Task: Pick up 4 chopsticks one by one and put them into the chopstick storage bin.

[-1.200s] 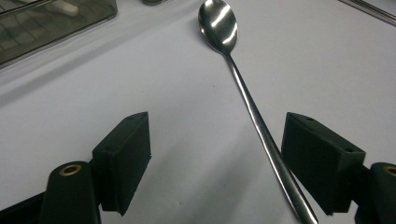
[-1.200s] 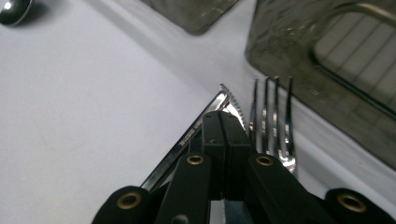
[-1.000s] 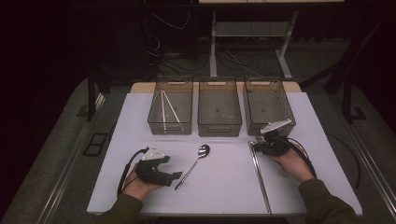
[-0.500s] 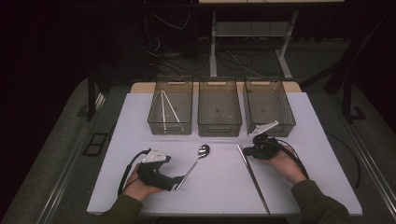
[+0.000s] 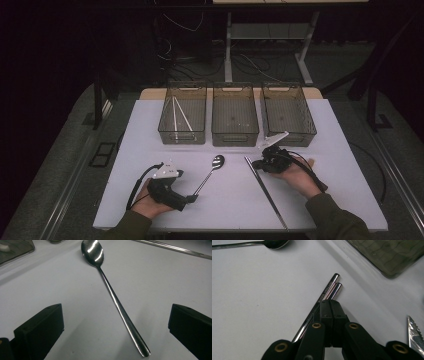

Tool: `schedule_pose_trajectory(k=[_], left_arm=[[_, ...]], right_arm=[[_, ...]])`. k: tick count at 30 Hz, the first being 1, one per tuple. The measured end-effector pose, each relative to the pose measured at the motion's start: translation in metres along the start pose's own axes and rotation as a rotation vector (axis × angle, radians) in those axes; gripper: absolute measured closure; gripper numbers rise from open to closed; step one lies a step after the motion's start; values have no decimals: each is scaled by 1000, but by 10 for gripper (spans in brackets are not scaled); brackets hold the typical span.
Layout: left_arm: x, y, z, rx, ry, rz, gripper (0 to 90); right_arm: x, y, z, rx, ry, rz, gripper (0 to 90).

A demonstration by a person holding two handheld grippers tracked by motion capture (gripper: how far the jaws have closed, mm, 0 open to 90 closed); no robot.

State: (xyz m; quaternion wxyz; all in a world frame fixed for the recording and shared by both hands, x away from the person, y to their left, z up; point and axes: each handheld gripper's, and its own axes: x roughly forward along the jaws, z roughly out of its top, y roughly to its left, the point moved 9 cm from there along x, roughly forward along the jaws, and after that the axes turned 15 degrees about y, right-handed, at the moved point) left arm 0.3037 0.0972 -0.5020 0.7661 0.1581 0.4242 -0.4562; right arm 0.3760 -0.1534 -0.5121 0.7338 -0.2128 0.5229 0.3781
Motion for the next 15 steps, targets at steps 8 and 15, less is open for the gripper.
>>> schedule_pose_trajectory(k=[8,15], left_arm=[[0,1,-1,-5,6,4,0],[-1,1,-1,-6,8,8,2]], right_arm=[[-32,19,-14,5,-71,54,853],[-39,68,-50,-86,-42,130,900]])
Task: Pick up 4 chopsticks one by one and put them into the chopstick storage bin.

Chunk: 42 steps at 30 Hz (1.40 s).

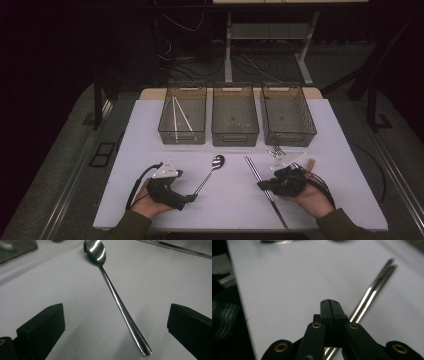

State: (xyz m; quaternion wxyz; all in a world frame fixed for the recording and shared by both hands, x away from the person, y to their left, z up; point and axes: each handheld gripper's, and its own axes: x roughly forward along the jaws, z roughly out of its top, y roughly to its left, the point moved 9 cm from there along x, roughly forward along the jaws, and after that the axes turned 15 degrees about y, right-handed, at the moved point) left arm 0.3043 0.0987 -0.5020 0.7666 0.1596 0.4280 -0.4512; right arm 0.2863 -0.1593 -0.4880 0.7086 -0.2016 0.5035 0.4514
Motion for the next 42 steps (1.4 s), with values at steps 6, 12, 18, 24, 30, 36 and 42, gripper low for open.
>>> schedule_pose_trajectory(k=[6,12,18,24,30,36,42], left_arm=[[0,0,0,0,1,1,2],[0,0,0,-1,1,-1,2],[0,0,0,-1,3,2,3],[0,0,0,-4,3,0,3],[1,-1,-1,-2,7,-1,3],[1,-1,0,2,8,-1,3],[1,0,-1,-1,11,0,4]], right_arm=[[1,18,-27,-29,55,-11,900],[1,27,-47,-31,96,-1,900],[3,34,-60,-40,142,-7,900],[0,32,-65,-43,161,-40,900],[-4,25,-71,-35,178,-74,900],[-8,18,-75,-20,186,-94,900],[-19,6,-60,38,72,-136,782]])
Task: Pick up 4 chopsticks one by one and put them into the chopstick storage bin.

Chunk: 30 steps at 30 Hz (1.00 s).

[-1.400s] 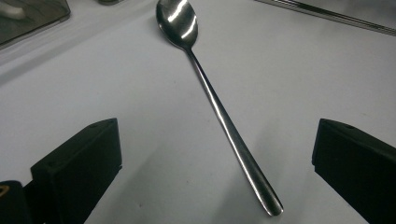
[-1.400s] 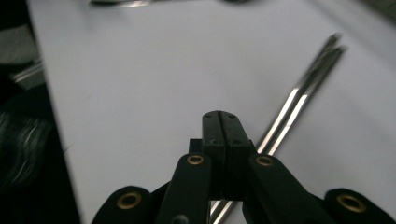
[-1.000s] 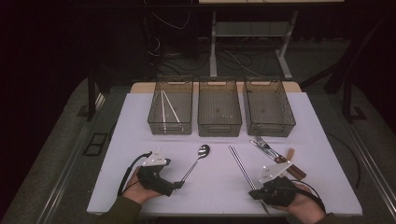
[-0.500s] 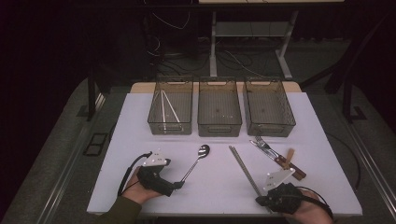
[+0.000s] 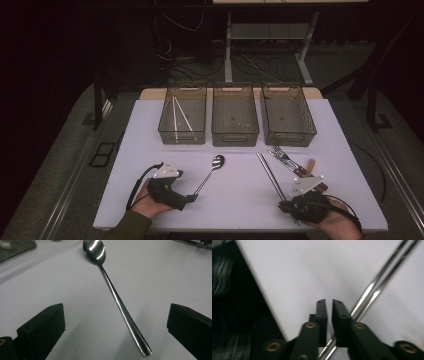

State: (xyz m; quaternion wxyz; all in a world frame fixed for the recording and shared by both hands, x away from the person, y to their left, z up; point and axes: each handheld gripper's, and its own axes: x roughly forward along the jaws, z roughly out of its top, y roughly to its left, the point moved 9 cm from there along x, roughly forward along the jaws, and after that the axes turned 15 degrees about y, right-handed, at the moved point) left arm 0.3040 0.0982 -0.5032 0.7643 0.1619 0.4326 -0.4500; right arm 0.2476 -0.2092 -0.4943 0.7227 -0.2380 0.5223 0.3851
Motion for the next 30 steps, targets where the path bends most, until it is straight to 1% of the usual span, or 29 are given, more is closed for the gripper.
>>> schedule_pose_trajectory(k=[1,3,4,5,7,9,10,12,13,15,16,19,22,25,27,30], left_arm=[[0,0,0,2,-2,1,4],[0,-1,1,1,-4,0,3],[0,0,1,1,-3,1,3],[0,0,1,-1,-4,1,3],[0,0,0,-1,-1,2,3],[0,0,0,1,-2,1,3],[0,0,0,1,-1,1,3],[1,0,0,1,0,1,4],[1,0,0,1,0,0,3],[1,0,0,2,-2,-1,3],[0,0,1,1,-3,-1,3],[0,0,0,1,0,0,3],[0,0,0,2,-1,-2,3],[0,0,0,3,1,-1,3],[0,0,0,1,0,-2,3],[1,0,0,0,-1,-2,3]], right_arm=[[-1,-5,2,19,-13,-19,724],[-2,-15,7,62,-30,-33,701],[-1,-20,9,79,-29,-45,665],[0,-25,12,99,-30,-61,653],[4,-31,17,126,-19,-64,618],[7,-39,22,149,-16,-89,586],[9,-41,25,156,-17,-86,560],[12,-45,28,178,-11,-88,550],[14,-46,30,180,-5,-83,550],[19,-49,33,185,11,-93,551],[21,-49,35,187,19,-84,552],[29,-50,37,188,56,-85,573],[29,-51,39,185,66,-92,599],[30,-51,40,170,71,-94,647],[30,-50,41,172,71,-90,674],[31,-51,42,159,71,-93,709]])
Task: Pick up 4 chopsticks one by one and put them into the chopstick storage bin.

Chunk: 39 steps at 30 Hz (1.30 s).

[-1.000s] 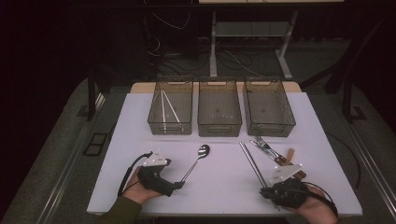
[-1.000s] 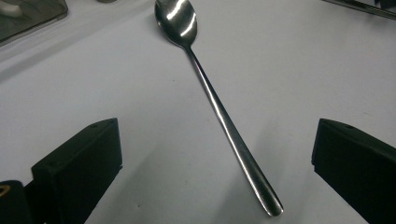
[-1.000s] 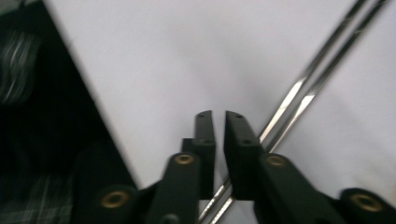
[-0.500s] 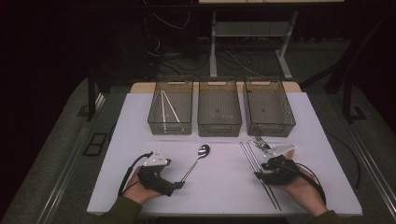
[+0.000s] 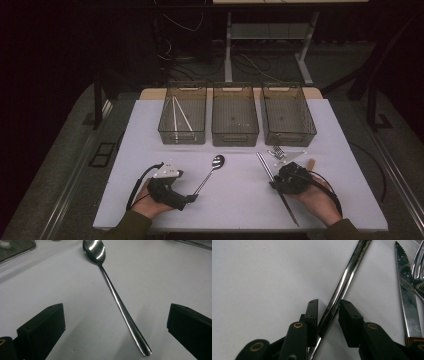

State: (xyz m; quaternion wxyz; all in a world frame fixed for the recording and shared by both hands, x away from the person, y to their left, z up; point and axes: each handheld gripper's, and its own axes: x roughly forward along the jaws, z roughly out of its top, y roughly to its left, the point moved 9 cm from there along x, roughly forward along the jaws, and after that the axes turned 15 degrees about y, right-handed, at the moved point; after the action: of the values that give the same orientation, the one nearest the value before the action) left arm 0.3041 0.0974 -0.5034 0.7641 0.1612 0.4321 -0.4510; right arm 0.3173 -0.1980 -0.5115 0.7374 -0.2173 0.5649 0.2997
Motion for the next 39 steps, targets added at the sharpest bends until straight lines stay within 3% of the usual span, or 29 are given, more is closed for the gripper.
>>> schedule_pose_trajectory(k=[20,34,39], left_arm=[[-1,0,0,1,-1,-4,3],[-1,-1,0,2,-2,-9,3],[-1,-1,0,5,-4,-8,3]], right_arm=[[5,9,22,-37,4,17,738],[11,23,45,-128,-11,44,743],[11,24,48,-126,-23,69,752]])
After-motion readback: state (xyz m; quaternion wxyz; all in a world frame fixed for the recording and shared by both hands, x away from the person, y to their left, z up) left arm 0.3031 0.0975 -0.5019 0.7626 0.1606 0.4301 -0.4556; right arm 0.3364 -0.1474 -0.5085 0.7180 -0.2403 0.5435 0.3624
